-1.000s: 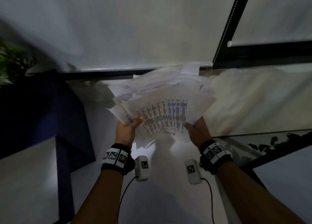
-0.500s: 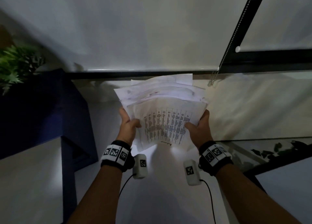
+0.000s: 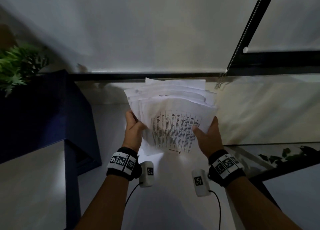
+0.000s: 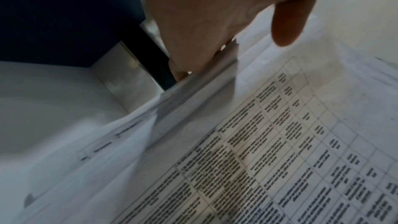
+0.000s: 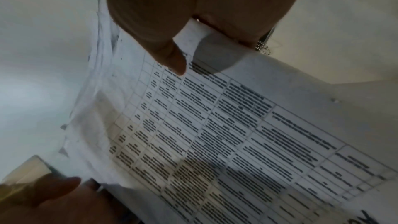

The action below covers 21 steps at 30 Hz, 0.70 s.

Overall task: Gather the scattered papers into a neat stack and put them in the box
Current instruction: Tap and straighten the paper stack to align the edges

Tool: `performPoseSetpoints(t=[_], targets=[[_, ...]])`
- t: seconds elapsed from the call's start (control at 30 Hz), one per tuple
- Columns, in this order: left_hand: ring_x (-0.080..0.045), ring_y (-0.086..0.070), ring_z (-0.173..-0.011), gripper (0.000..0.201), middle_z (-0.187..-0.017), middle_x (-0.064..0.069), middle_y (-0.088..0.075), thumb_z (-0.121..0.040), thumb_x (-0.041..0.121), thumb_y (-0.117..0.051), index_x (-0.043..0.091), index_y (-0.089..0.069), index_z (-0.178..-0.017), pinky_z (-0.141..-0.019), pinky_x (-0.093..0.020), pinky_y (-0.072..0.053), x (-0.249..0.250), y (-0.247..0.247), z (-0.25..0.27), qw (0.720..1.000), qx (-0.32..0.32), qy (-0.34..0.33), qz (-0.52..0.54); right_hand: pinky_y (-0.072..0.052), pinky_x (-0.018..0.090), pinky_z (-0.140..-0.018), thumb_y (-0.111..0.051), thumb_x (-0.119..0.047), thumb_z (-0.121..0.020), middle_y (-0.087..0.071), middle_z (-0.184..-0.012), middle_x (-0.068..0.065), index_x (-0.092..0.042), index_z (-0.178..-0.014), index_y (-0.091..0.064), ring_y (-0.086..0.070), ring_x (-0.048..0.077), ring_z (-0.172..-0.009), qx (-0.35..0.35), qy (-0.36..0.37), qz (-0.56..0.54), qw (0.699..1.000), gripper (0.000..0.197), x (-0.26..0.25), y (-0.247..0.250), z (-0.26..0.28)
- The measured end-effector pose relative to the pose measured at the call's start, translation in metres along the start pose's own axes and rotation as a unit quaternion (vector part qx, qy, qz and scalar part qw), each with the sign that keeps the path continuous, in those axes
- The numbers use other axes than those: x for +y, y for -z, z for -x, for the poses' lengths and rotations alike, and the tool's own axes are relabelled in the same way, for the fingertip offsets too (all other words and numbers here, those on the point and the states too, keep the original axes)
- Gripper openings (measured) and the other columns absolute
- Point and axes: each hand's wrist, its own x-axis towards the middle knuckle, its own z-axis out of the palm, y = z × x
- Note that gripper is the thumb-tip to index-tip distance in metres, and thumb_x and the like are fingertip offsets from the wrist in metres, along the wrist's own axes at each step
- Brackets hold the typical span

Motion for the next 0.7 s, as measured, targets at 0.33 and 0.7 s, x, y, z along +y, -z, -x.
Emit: performPoseSetpoints(t=[0.33, 0.7], targets=[[-0.025, -0.058, -0.124, 0.077, -0.135, -0.004, -0.059, -0.078, 0.045, -0.065, 0.024, -0.034, -0.146, -0.105, -0.047, -0.045, 0.022, -0.012, -0.001, 0.998, -0.021, -0.021, 0.049, -0.050, 0.010, -0.062, -0.058, 0.012, -0.076, -0.048, -0.099, 0.000, -0.013, -0.112, -0.031, -0.057, 0.000, -0.082, 0.001, 0.032, -0.062, 0.998, 0.052, -0.017, 0.007, -0.004], [-0.019, -0.066, -0.083, 0.039, -0.089, -0.004, -0.065, -0.077, 0.046, -0.074, 0.015, -0.058, -0.095, -0.078, -0.037, -0.057, 0.052, -0.044, -0.009, 0.976, 0.151, -0.090, 0.129, -0.056, 0.024, -0.070, -0.073, -0.013, -0.080, -0.054, -0.114, 0.003, -0.030, -0.120, -0.036, -0.067, 0.008, -0.089, 0.047, 0.029, -0.198, 0.979, 0.057, -0.051, 0.000, 0.000]])
